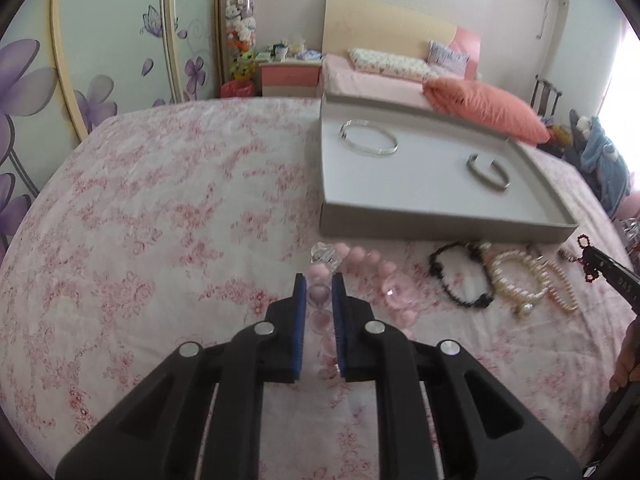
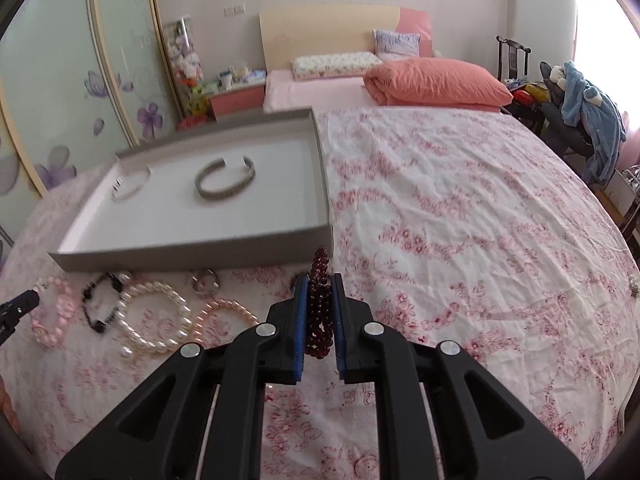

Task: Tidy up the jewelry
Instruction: 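Lift both bracelets into the gray tray and open both tools to release them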

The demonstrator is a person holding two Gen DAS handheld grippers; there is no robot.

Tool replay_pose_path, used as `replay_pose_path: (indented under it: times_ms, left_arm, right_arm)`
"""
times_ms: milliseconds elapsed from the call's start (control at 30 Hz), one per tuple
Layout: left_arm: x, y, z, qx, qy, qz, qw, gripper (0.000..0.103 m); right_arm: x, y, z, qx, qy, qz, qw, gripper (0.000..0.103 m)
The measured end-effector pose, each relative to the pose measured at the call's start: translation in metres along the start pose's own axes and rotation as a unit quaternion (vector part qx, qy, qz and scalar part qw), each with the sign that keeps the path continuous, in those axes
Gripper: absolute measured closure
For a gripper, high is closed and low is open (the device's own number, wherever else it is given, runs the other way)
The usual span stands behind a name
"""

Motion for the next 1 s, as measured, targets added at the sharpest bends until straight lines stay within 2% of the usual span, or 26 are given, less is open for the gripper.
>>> replay_pose_path:
  times_ms: [233,500,800,1000]
  left_arm:
    - [0.014,0.009,-0.020,-0.035,0.031,-0.014,0.9988,0.090]
    - [0.022,0.023,-0.038,-0.058,0.056,-0.012,0.9967,0.090]
    - [0.030,0.030,-0.055,-0.059,0.084,-0.010,0.9947,0.090]
    - [0.036,0.035,-0.069,-0.041,0.115,0.005,0.9925,0.090]
  right_arm:
    - [0.018,-0.010,-0.023,0.025,0.037,0.008,0.999,0.091]
    - [0.027,-0.027,-0.041,0.054,0.060,0.009,0.997,0.091]
    - [0.031,-0.052,-0.069,0.082,0.099,-0.005,0.992,0.091]
    - [0.034,-0.066,-0.084,0.093,0.128,-0.020,0.987,0.091]
Point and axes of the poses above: each gripper's, at about its wrist camera, not at the fingertips, and z roughly the way its jaws point, y to its right, x to its top, the point moved 5 cm from there along z, roughly the way its jaws point, and after that the axes turned 15 degrees about y, right-handed, at the moved point
